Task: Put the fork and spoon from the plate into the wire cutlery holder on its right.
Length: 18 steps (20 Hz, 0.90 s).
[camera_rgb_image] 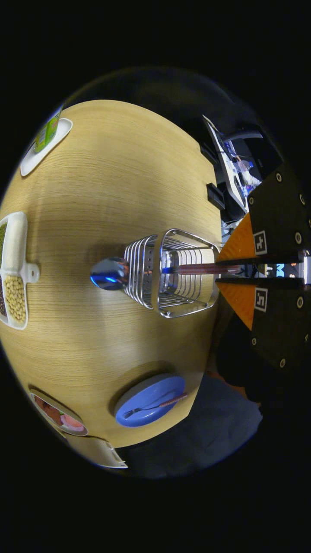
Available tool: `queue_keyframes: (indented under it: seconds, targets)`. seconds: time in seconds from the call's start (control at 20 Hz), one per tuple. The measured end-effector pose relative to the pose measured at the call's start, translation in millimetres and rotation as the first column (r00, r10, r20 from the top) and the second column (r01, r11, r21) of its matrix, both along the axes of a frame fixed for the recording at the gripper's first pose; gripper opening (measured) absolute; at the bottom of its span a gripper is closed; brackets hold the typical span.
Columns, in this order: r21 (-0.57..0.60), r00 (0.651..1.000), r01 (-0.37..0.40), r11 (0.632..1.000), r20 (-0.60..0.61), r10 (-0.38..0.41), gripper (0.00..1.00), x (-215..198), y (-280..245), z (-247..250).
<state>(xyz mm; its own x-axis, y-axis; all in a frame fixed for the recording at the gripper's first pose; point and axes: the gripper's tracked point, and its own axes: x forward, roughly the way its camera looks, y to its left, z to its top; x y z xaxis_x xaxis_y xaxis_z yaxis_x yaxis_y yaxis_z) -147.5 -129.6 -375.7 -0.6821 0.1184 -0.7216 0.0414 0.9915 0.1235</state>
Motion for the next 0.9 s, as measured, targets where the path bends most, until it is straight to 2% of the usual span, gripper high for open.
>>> queue_keyframes:
  seconds: [0.2, 0.45, 0.6, 0.75, 0.9]
  targets:
    - [0.028, 0.995, 0.029, 0.999, 0.091, -0.031, 0.14, 6.0, 9.0, 10.9]
    - [0.033, 0.961, 0.105, 0.994, 0.254, -0.11, 0.43, 13.8, 11.7, 25.2]
    - [0.043, 0.908, 0.157, 0.987, 0.386, -0.161, 0.55, 26.1, 18.7, 35.0]
    - [0.057, 0.858, 0.171, 0.984, 0.482, -0.177, 0.67, 29.8, 37.3, 50.2]
    - [0.077, 0.82, 0.157, 0.985, 0.546, -0.173, 0.89, 24.8, 61.2, 62.1]
